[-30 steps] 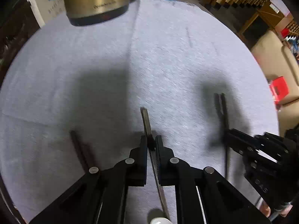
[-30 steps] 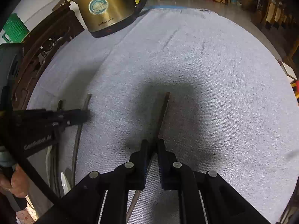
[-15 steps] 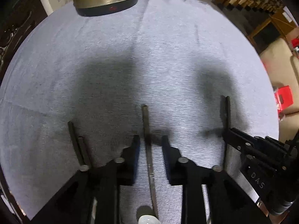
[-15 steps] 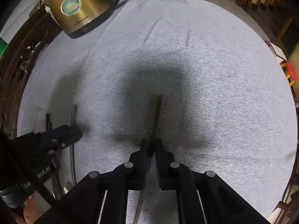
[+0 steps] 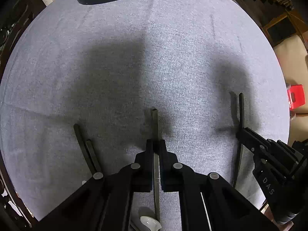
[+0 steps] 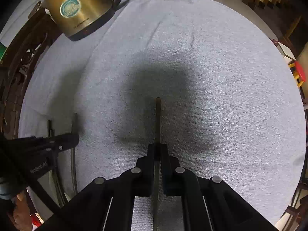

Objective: Organize utensils
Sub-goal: 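Lift both held chopsticks and carry them over the grey holder cup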

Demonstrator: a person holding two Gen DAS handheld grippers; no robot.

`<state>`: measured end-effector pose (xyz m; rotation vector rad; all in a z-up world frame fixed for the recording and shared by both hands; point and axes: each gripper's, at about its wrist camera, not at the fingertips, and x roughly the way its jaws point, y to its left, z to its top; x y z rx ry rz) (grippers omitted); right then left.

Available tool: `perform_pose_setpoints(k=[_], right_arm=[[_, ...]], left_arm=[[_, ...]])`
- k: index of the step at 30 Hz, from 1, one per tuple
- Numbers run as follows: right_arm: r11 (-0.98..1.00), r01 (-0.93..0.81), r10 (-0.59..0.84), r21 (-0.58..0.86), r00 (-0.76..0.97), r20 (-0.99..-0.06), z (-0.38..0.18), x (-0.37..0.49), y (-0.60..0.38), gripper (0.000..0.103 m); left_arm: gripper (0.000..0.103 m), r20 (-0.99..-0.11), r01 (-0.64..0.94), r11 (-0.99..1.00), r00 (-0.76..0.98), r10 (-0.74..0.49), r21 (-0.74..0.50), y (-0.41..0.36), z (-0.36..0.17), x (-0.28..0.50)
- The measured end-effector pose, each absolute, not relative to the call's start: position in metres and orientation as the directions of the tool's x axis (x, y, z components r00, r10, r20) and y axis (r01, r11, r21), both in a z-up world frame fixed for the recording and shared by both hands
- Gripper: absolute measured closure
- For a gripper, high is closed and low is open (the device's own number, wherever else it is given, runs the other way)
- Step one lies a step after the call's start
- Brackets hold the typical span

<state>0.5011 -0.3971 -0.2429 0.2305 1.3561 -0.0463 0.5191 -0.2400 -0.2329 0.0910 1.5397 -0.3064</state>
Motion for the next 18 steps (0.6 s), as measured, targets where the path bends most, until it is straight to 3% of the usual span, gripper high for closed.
perform_pose_setpoints(k=[5, 12, 18], right_arm=[[0.977, 0.154, 0.102, 0.146, 0.261, -0.960, -0.221, 0.493, -0.399, 0.096], [0.971, 0.138, 0.129, 0.196, 0.388, -0.913, -0.175, 0.471, -0.404, 0.096], [0.964, 0.101, 0.149, 0.245, 0.559, -0.815, -0.129, 0.438, -0.403, 0.097]], left_arm=[[0.098, -0.988, 0.255, 0.956, 0.026, -0.154, -0.142, -0.238, -0.225, 0.511], [0.098, -0.962, 0.267, 0.949, 0.166, -0.218, -0.169, -0.223, -0.157, 0.490], [0.098, -0.889, 0.295, 0.942, 0.372, -0.268, -0.161, -0.205, -0.095, 0.460]])
